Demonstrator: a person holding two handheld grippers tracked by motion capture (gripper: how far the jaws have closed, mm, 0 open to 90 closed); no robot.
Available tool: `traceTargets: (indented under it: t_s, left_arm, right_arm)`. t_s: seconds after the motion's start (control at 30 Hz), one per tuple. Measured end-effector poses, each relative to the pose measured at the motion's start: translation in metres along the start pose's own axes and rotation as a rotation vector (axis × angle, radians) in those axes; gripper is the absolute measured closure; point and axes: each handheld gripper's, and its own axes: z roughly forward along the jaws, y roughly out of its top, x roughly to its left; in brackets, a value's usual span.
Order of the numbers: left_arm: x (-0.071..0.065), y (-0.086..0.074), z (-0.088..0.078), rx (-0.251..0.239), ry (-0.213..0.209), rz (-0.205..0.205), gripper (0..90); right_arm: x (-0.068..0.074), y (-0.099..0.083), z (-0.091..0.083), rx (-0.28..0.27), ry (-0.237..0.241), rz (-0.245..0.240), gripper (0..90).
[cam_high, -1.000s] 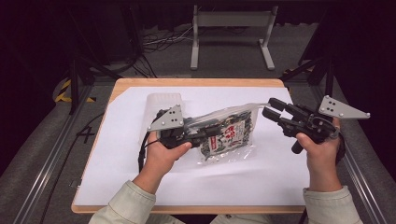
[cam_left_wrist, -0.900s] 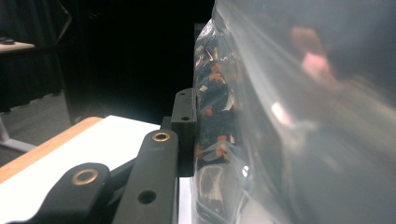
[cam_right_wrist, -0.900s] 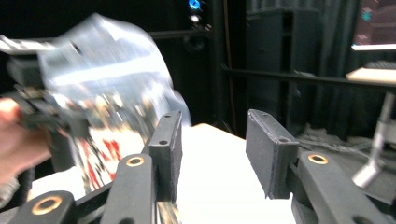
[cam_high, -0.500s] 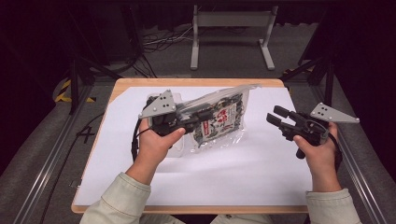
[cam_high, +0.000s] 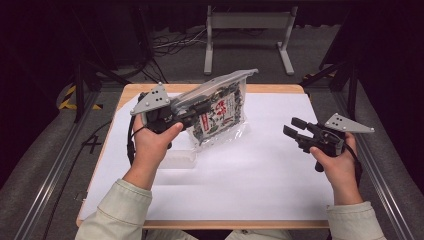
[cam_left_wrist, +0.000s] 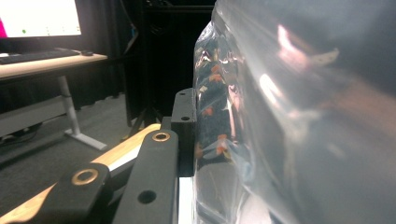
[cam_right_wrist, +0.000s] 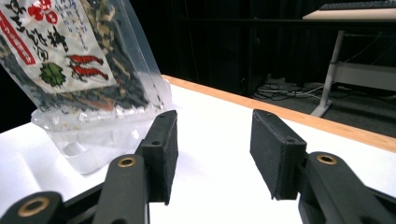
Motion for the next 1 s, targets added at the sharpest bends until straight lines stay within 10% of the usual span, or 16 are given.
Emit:
traceTargets:
  t_s: [0.4,1.0]
  left_arm:
    - [0.017,0.005,-0.023,-0.042,0.088,-0.019,73.8]
    - [0.044,0.004,-0.039,0.040,0.243,0.022,73.8]
  right_arm:
    - [-0.005,-0.012,0.004,0.066,-0.028,-0.002,50.1]
    - [-0.010,-0.017,0.005,0.069,-0.038,0.024,51.4]
